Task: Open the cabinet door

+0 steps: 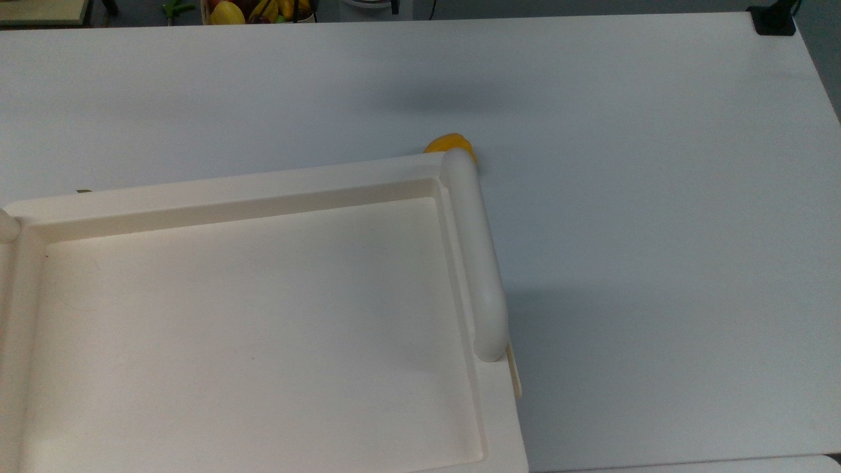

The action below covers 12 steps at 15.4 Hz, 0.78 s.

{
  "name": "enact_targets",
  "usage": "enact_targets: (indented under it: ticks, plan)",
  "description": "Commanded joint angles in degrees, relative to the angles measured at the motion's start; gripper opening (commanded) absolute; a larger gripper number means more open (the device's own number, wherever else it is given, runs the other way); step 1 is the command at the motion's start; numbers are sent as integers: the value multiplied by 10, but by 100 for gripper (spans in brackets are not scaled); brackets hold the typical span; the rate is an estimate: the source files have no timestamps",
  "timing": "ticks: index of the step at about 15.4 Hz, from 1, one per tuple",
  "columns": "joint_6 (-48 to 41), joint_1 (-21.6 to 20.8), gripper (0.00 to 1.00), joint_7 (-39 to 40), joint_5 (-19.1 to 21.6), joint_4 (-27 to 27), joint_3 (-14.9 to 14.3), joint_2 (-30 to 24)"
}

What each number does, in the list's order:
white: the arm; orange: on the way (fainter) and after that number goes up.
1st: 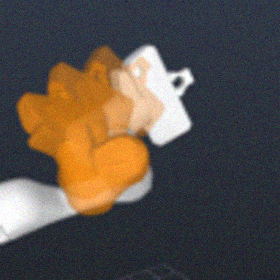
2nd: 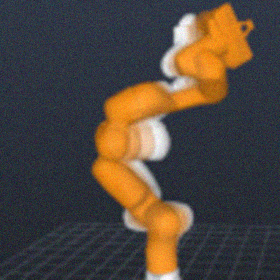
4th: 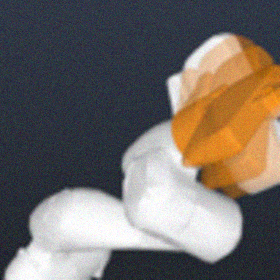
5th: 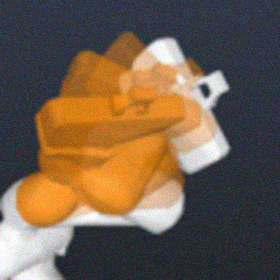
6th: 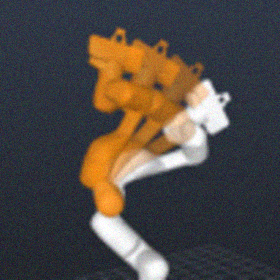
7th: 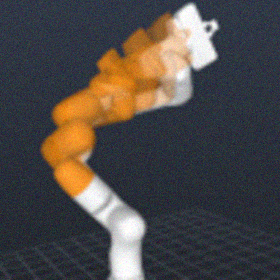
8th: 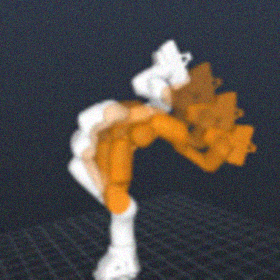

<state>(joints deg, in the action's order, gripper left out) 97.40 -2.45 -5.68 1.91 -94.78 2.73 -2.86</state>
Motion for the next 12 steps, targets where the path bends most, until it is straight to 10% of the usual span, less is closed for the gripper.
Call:
enact_targets:
  ticks: [1,8,12]
  plan:
    - [10,0,100,10,1,-6,-3,-9]
    - [24,-3,100,12,5,-1,-3,0]
    - [191,-5,100,6,4,10,-3,45]
